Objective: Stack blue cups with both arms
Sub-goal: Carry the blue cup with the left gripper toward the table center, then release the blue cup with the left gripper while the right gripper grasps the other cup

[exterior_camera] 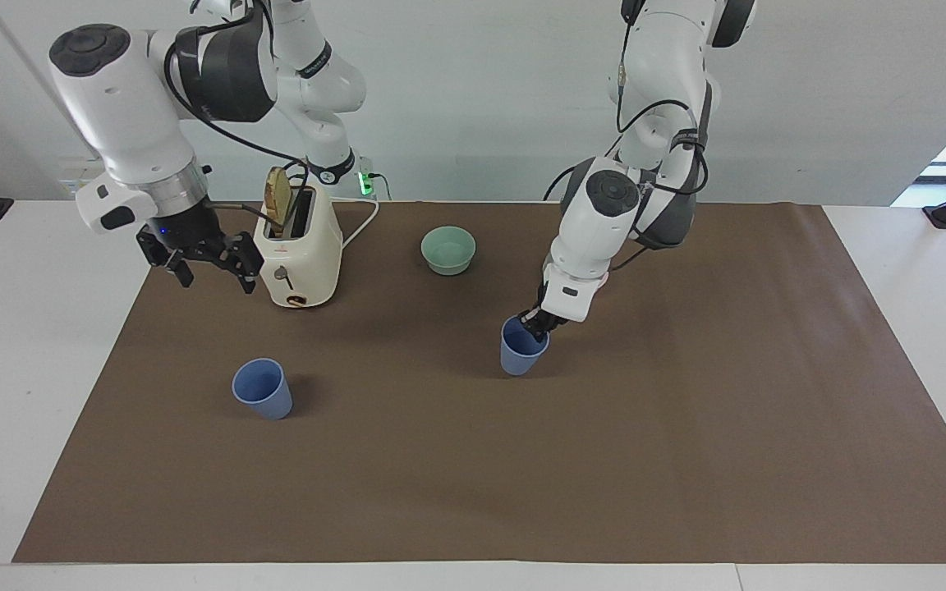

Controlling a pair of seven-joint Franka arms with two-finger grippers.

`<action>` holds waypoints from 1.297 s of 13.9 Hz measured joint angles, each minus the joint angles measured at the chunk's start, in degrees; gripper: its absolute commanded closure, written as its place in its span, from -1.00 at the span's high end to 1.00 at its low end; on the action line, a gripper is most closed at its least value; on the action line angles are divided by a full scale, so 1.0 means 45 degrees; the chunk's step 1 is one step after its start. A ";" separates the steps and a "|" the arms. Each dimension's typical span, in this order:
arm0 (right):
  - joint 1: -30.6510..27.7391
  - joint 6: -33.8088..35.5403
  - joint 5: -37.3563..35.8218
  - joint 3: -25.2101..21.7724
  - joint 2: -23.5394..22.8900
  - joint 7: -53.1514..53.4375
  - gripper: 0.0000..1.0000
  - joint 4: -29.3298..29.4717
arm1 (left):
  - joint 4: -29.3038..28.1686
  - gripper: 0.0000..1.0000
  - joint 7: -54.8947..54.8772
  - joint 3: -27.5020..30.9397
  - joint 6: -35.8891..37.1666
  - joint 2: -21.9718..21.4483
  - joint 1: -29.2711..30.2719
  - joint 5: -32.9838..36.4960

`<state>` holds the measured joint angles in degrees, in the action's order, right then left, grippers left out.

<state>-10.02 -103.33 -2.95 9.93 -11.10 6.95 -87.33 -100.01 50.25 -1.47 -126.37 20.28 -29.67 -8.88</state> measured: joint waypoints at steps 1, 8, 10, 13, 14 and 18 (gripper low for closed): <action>-0.0122 -0.0367 -0.0004 -0.0006 -0.0397 -0.0198 1.00 0.0014 | -0.0026 -1.00 0.0055 -0.0010 -0.0061 0.0066 -0.0066 -0.0003; -0.0195 -0.2079 -0.0068 0.0000 -0.1542 -0.0315 1.00 -0.0430 | -0.0077 -1.00 0.0579 0.0014 -0.0241 0.0222 -0.0573 -0.0008; -0.0296 -0.2453 -0.0081 -0.0006 -0.1581 -0.0315 1.00 -0.0812 | -0.0126 -0.48 0.0579 0.0029 -0.0226 0.0225 -0.0574 -0.0008; -0.0345 -0.2697 -0.0084 -0.0005 -0.1641 -0.0315 1.00 -0.1026 | -0.0170 1.00 0.0579 0.0098 -0.0227 0.0230 -0.0573 -0.0008; -0.0346 -0.2697 -0.0085 -0.0004 -0.1647 -0.0315 1.00 -0.1073 | -0.0169 1.00 0.0579 0.0124 -0.0227 0.0230 -0.0572 -0.0008; -0.0404 -0.2845 -0.0087 -0.0007 -0.1661 -0.0317 1.00 -0.1437 | 0.0022 1.00 0.0409 0.0376 0.0050 0.0066 -0.0424 0.0213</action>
<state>-11.84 -116.13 -3.35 9.90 -18.57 5.52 -93.79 -99.91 52.09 0.22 -126.14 20.57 -31.58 -7.93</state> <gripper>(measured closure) 0.000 0.181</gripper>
